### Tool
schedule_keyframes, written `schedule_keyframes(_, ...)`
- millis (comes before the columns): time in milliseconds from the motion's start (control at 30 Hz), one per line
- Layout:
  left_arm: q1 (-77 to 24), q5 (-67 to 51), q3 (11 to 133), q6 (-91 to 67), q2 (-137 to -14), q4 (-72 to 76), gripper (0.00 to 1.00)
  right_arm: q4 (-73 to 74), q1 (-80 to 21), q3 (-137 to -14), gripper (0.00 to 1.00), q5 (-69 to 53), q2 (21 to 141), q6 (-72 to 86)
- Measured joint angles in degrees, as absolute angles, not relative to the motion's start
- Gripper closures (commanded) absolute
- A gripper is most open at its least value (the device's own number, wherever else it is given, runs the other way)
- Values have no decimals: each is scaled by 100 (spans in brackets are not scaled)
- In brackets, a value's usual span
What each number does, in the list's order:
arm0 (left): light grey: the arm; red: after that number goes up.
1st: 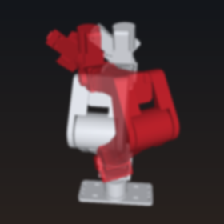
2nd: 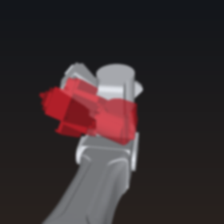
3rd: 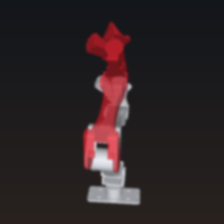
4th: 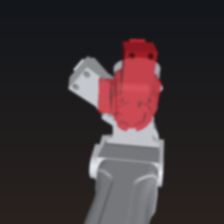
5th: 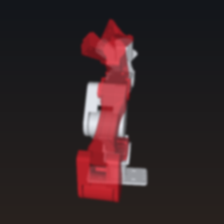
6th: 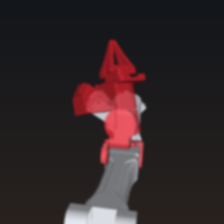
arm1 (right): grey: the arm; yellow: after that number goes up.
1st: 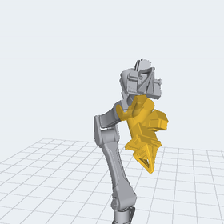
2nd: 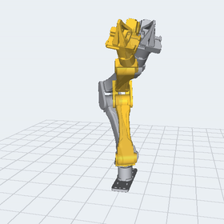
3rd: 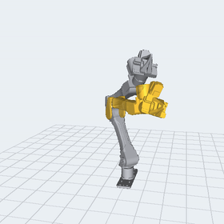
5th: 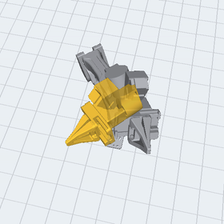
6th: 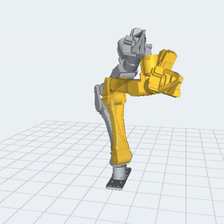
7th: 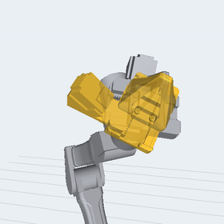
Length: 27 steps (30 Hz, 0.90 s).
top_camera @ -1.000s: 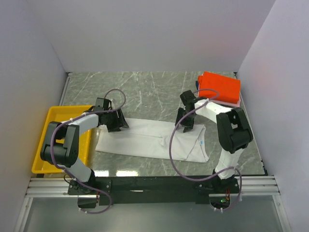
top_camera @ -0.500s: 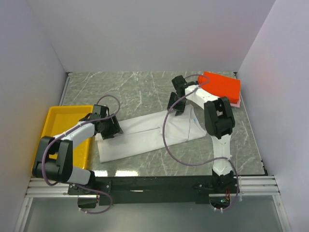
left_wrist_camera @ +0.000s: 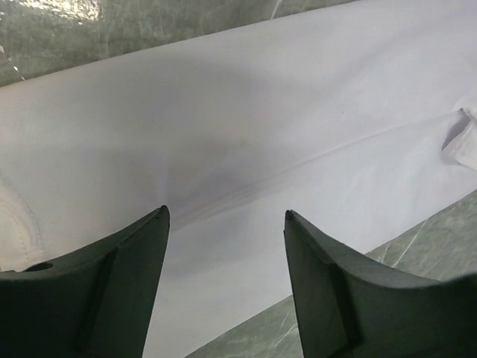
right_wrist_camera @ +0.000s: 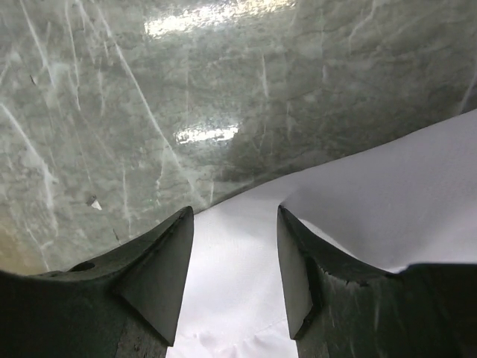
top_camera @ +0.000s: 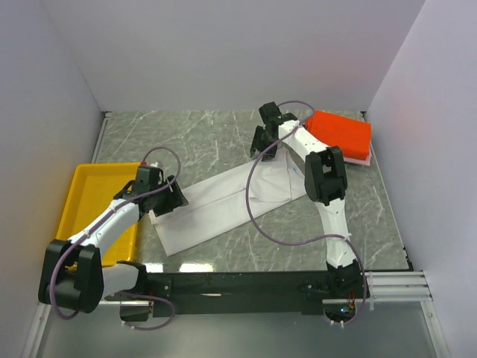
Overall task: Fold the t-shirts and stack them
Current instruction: Fold the tshirt
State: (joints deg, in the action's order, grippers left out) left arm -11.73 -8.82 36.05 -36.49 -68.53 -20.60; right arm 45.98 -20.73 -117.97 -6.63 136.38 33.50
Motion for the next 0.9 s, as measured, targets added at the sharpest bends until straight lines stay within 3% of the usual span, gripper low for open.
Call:
schedule_keyframes(133,-1173,-744,3701,-3573,-7024,-2086,30,4508,-2075,-11579,44,-740,13454,3361)
schedule_keyframes(500,-1173,-541,3726,-3494,-7671,-1890,29,3900,-2106,-8858,44,-1022,11314,3575)
schedule_keyframes(900,-1205,-462,3726,-3516,-7767,-1813,30,3715,-2152,-8230,45,-952,11502,3682)
